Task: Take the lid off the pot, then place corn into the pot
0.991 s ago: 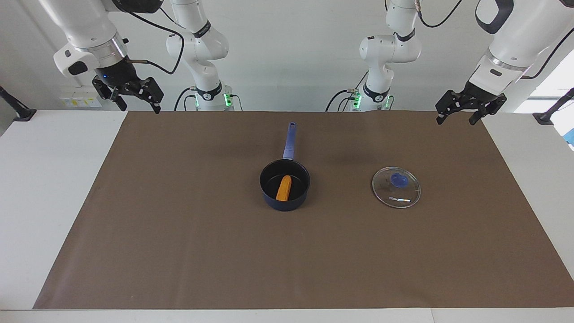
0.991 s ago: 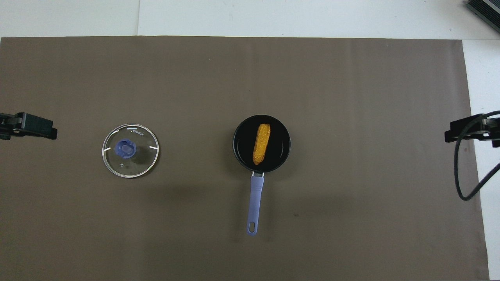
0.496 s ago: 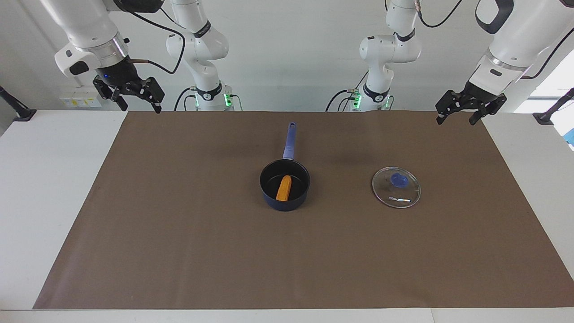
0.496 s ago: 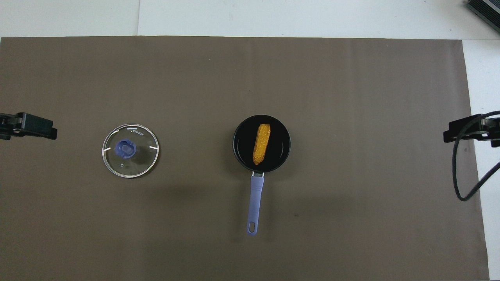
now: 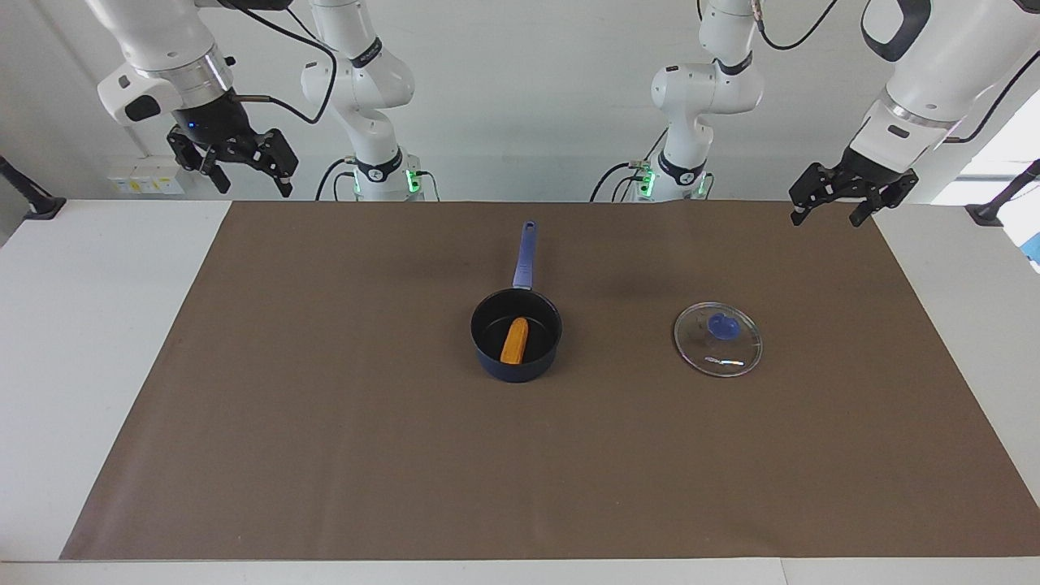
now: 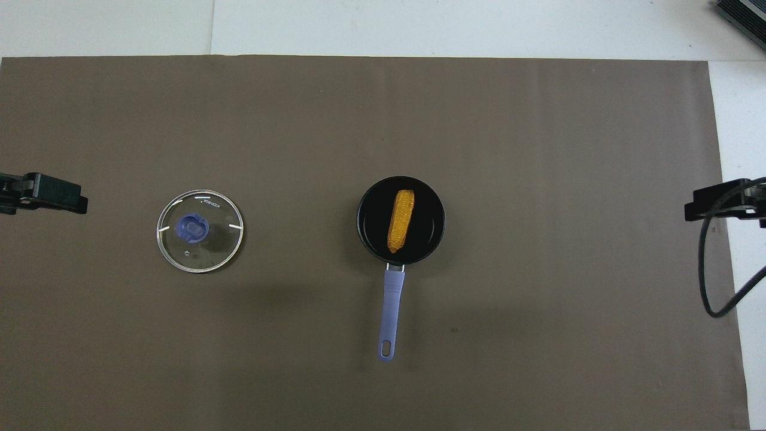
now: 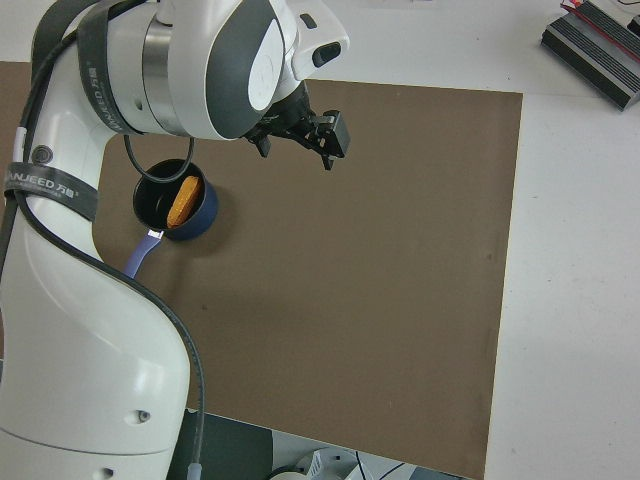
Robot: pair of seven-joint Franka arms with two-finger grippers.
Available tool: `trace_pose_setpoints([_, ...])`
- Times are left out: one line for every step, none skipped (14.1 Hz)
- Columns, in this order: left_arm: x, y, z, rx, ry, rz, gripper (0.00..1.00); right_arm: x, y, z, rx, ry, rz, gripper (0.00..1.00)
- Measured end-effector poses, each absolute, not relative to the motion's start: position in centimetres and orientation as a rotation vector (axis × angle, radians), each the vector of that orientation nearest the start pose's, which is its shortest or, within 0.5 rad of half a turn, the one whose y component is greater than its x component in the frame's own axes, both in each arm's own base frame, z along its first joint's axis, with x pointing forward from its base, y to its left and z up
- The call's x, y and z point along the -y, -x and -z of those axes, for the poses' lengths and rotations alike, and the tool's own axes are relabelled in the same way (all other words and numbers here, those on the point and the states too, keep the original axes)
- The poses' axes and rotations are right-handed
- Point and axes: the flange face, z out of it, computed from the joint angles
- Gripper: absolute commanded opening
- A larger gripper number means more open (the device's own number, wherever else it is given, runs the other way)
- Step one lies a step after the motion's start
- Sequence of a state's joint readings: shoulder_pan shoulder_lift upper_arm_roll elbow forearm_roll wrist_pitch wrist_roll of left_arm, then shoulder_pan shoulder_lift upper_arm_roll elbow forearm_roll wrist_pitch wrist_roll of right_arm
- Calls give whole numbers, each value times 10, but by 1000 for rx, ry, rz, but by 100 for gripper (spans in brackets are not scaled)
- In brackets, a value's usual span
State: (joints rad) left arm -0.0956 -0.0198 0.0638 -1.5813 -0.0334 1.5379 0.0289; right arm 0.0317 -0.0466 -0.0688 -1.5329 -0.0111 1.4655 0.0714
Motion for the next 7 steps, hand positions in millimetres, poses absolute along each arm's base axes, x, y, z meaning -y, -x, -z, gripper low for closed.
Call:
trace_pose_setpoints([21,-545,-628,-97,3174,-38,100,24,-530,-659,-159,3168,-15,100])
trace_pose_setpoints([21,-545,-628,-97,3174,-38,100,26,-531,-660,-144,3180,3,100])
trace_pose_setpoints([21,-545,-628,-97,3174,-38,100,26,-532,-660,-145,3181,13,100])
trace_pose_setpoints([21,-545,-628,-97,3174,-38,100,27,-532,-660,-147,3181,14,100])
trace_pose_setpoints([21,-545,-628,-97,3174,-38,100,28,-532,-660,-150,3180,14,100])
trace_pose_setpoints([21,-545,-628,-97,3174,-38,100,28,-532,-660,-151,3180,14,100])
trace_pose_setpoints([21,-545,-628,-97,3174,-38,100,28,-532,-660,-149,3179,14,100])
